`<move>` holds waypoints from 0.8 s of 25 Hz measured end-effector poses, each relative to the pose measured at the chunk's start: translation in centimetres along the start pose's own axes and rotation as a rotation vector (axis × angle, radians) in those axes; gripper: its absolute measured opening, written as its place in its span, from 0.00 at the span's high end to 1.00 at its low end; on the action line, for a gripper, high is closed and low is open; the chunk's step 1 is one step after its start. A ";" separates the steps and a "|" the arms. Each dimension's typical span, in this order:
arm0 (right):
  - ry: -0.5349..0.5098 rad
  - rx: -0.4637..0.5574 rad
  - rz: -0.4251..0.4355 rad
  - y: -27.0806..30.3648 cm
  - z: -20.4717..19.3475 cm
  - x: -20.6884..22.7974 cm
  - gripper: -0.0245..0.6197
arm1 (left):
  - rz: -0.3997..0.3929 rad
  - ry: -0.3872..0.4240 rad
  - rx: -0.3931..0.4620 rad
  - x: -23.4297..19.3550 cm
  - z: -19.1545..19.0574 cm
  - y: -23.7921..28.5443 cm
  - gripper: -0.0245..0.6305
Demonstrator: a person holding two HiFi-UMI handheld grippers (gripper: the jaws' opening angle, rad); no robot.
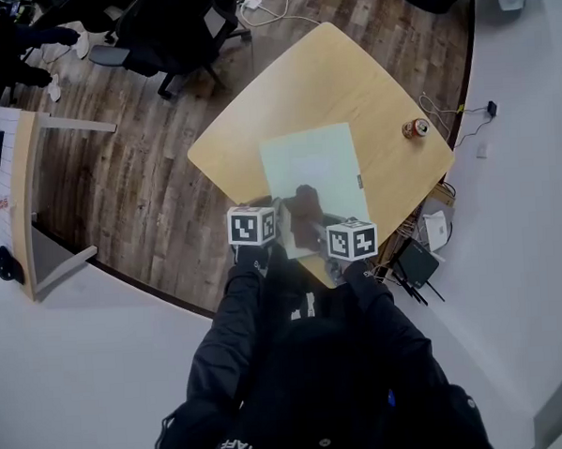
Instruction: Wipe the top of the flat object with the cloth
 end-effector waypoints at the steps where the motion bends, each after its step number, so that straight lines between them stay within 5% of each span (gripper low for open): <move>1: -0.003 0.004 -0.011 -0.3 0.2 0.5 0.82 | 0.000 0.000 0.000 0.0 0.0 0.0 0.81; 20: -0.060 0.063 -0.179 -7.1 3.9 9.5 0.82 | 0.001 0.015 0.000 0.2 0.0 -0.1 0.81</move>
Point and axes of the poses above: the fingertips, and each gripper's own axes: y forward along the fingers, x to its right, z out of its top, the point moved 2 cm from there along -y, backward along the fingers, and after that the axes turned 12 degrees about x, right-handed, at the moved point
